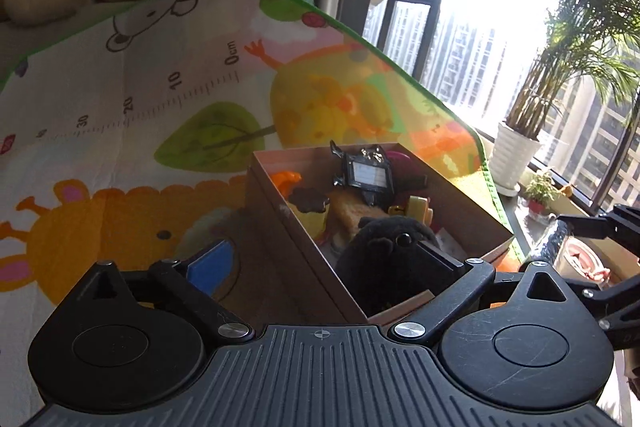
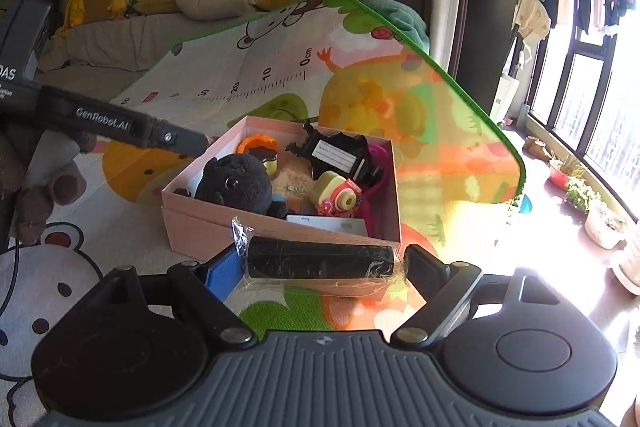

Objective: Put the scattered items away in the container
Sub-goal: 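Carry pumpkin cup and cylinder into the pink box and open both grippers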

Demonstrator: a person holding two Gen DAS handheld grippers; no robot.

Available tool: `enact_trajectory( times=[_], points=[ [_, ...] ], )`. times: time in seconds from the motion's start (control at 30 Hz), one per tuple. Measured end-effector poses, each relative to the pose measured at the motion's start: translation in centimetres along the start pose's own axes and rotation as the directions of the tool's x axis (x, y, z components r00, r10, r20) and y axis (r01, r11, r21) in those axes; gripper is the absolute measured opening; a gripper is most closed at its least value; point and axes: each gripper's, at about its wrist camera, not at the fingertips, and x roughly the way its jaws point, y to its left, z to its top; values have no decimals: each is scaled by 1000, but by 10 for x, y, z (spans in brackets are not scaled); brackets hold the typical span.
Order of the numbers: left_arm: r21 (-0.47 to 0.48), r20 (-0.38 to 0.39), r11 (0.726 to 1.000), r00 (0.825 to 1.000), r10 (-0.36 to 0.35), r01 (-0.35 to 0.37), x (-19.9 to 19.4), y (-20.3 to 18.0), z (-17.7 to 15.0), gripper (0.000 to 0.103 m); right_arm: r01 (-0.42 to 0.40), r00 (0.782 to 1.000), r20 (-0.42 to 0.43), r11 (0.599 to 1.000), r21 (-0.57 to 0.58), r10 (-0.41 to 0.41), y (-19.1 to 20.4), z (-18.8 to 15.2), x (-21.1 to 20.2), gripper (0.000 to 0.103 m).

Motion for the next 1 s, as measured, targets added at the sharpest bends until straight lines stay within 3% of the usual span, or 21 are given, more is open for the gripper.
enact_trajectory(
  times=[0.2,0.27,0.43,0.57,0.77,0.93,1.0],
  points=[
    [48,-23,999,1000,-7,8,-12,-8,-20,101,24,993,115,1000,-5,-23,-3,60,37,86],
    [66,-28,998,999,-20,22,-10,-14,-21,101,21,994,105,1000,11,-22,-5,77,56,87],
    [94,-23,994,999,-49,51,-6,-28,-24,102,-73,997,36,987,141,68,-26,96,87,90],
    [92,-36,992,996,-86,89,1,-33,-28,102,-79,997,10,964,253,79,-57,86,84,91],
    [57,-57,992,993,-108,111,19,-34,-35,102,-47,985,-134,912,408,111,-84,45,102,93],
    [53,-52,986,987,-152,155,23,-30,-33,102,-111,953,-185,846,522,239,-81,27,120,95],
    [57,-40,985,986,-161,163,22,-28,-31,102,-73,961,-201,871,487,192,-67,30,121,96]
  ],
)
